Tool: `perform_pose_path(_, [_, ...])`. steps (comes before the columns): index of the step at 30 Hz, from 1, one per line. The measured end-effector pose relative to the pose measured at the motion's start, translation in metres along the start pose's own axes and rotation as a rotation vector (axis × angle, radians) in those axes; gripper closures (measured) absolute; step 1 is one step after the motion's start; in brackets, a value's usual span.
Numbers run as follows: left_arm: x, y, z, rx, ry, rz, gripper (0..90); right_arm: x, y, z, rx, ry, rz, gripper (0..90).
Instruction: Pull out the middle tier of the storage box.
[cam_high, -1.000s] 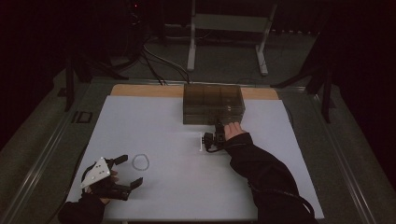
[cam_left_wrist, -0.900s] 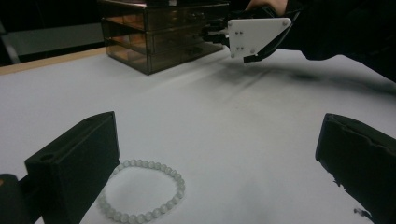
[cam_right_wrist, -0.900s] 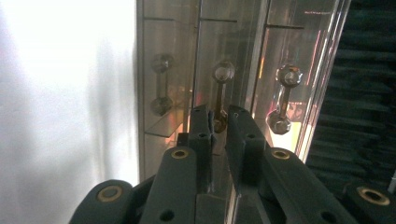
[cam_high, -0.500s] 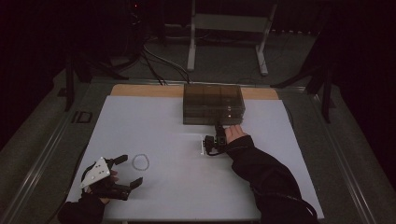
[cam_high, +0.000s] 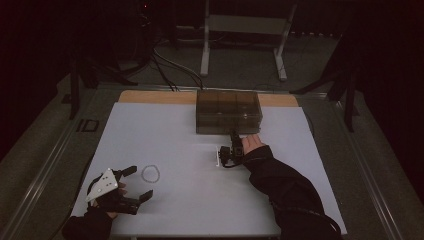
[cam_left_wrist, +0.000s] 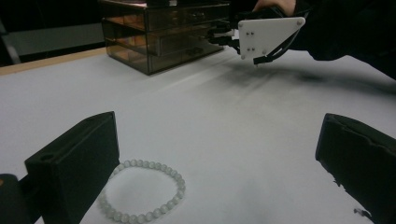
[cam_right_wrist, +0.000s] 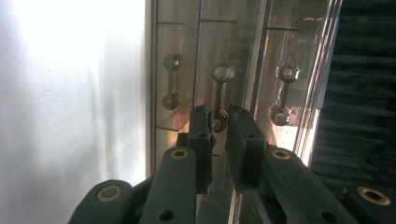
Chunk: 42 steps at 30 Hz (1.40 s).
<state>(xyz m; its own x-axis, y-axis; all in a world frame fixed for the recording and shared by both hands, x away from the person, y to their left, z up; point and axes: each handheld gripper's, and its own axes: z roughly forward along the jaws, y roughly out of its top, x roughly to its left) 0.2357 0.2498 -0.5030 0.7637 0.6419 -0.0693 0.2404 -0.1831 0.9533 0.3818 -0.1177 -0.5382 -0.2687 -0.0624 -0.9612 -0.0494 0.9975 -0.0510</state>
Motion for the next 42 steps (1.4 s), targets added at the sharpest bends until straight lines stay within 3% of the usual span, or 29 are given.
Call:
perform_pose_path(8, [0.0, 0.0, 0.0, -0.001, 0.002, -0.001, 1.1, -0.002, -0.001, 0.0, -0.008, 0.017, -0.002, 80.7])
perform_pose_path(9, [0.0, 0.0, 0.0, -0.001, 0.003, -0.001, 1.0, -0.004, -0.003, 0.0, -0.031, 0.025, 0.008, 80.6])
perform_pose_path(19, [0.001, -0.001, 0.0, 0.001, 0.001, -0.004, 1.1, -0.009, -0.006, -0.004, -0.075, 0.078, 0.007, 76.2])
perform_pose_path(21, [0.001, -0.001, 0.0, 0.001, 0.0, -0.005, 1.1, -0.013, -0.006, -0.008, -0.105, 0.091, 0.031, 75.2])
perform_pose_path(25, [0.0, -0.001, 0.0, 0.0, 0.001, -0.004, 1.1, -0.024, -0.011, -0.011, -0.149, 0.167, 0.125, 72.4])
perform_pose_path(29, [0.0, 0.0, 0.0, 0.004, 0.003, -0.003, 1.1, -0.037, -0.023, -0.01, -0.196, 0.284, 0.208, 67.4])
perform_pose_path(30, [0.0, 0.0, 0.001, 0.003, 0.002, -0.002, 1.1, -0.04, -0.028, -0.008, -0.212, 0.339, 0.254, 65.3])
perform_pose_path(33, [0.0, 0.0, 0.0, 0.002, 0.003, -0.003, 1.1, -0.047, -0.037, -0.006, -0.238, 0.406, 0.309, 58.4])
perform_pose_path(34, [0.0, 0.0, 0.0, 0.001, 0.004, -0.004, 1.1, -0.05, -0.04, -0.005, -0.247, 0.458, 0.345, 54.8])
perform_pose_path(35, [0.0, 0.0, 0.0, 0.001, 0.003, -0.005, 1.1, -0.051, -0.042, -0.004, -0.249, 0.465, 0.357, 51.9])
perform_pose_path(39, [0.0, 0.0, 0.0, 0.004, 0.006, -0.002, 1.1, -0.056, -0.05, -0.003, -0.245, 0.567, 0.416, 38.5])
perform_pose_path(42, [0.0, 0.0, 0.0, 0.006, 0.003, 0.0, 1.1, -0.059, -0.053, -0.001, -0.24, 0.657, 0.448, 22.5])
